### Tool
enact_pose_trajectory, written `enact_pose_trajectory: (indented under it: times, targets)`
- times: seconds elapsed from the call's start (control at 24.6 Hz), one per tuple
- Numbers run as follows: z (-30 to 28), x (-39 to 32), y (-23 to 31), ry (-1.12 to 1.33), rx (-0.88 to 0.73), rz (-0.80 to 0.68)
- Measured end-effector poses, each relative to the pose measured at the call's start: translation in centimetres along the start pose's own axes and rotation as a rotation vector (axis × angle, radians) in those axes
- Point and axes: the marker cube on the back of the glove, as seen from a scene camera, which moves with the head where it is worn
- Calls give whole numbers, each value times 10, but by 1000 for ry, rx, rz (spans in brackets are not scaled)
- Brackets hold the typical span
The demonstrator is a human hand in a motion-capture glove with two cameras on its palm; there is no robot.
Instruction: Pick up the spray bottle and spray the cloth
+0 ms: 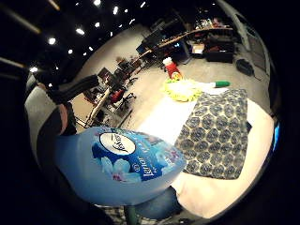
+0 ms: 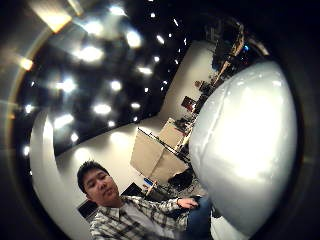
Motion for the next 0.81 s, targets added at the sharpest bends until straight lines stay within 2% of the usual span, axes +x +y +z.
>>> enact_pose_trajectory:
  times: [0.16,0.37,0.81]
  targets:
    - [47,32,-32,-29,-21,4]
    - [84,95,-36,10,-135,34]
    - [113,183,-47,4,-219,120]
